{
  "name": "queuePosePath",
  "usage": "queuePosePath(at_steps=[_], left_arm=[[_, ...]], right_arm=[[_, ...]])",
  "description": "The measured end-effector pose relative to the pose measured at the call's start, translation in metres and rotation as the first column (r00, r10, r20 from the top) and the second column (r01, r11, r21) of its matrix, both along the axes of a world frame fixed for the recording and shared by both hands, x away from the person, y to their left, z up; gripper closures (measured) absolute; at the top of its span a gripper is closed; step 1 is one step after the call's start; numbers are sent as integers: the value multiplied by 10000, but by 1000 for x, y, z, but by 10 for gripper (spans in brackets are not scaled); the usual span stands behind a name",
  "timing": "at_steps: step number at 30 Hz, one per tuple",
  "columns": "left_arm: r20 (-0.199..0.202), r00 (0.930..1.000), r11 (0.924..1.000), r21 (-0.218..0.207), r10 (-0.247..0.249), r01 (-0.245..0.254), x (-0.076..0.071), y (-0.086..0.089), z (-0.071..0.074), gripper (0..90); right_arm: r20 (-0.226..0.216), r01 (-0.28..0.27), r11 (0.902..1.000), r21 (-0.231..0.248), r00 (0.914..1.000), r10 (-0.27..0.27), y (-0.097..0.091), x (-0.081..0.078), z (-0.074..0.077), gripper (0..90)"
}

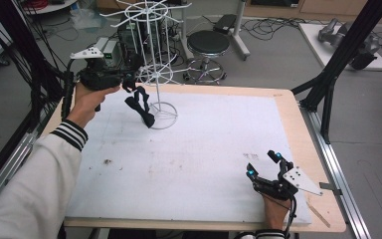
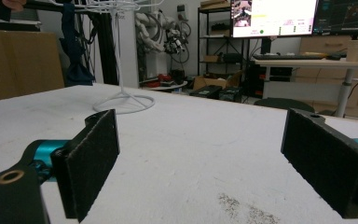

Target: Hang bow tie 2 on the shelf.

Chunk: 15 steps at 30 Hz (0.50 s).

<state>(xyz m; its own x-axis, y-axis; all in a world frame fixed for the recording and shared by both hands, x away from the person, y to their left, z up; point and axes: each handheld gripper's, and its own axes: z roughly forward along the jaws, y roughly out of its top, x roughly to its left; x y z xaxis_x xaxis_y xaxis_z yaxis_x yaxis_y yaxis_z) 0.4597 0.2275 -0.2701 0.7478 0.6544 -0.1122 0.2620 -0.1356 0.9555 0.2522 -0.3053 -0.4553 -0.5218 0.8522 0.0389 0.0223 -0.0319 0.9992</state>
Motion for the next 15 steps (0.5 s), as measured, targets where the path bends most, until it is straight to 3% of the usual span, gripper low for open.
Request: queuePosePath(at_steps=[5,10,15], left_arm=[[108,9999,9998,154,87,-89,-1,-1,0,733],[192,9997,9999,63,155,-157,-2,0,1,579],[238,9996,9999,-20,131,-130,-5,3,3,510]], right_arm=[[8,3,10000,-11,10000,-3,0,0,0,108],[-35,0,10000,43,10000,0,0,0,0,108],[-7,7,10000,16,10000,-7,0,0,0,108]])
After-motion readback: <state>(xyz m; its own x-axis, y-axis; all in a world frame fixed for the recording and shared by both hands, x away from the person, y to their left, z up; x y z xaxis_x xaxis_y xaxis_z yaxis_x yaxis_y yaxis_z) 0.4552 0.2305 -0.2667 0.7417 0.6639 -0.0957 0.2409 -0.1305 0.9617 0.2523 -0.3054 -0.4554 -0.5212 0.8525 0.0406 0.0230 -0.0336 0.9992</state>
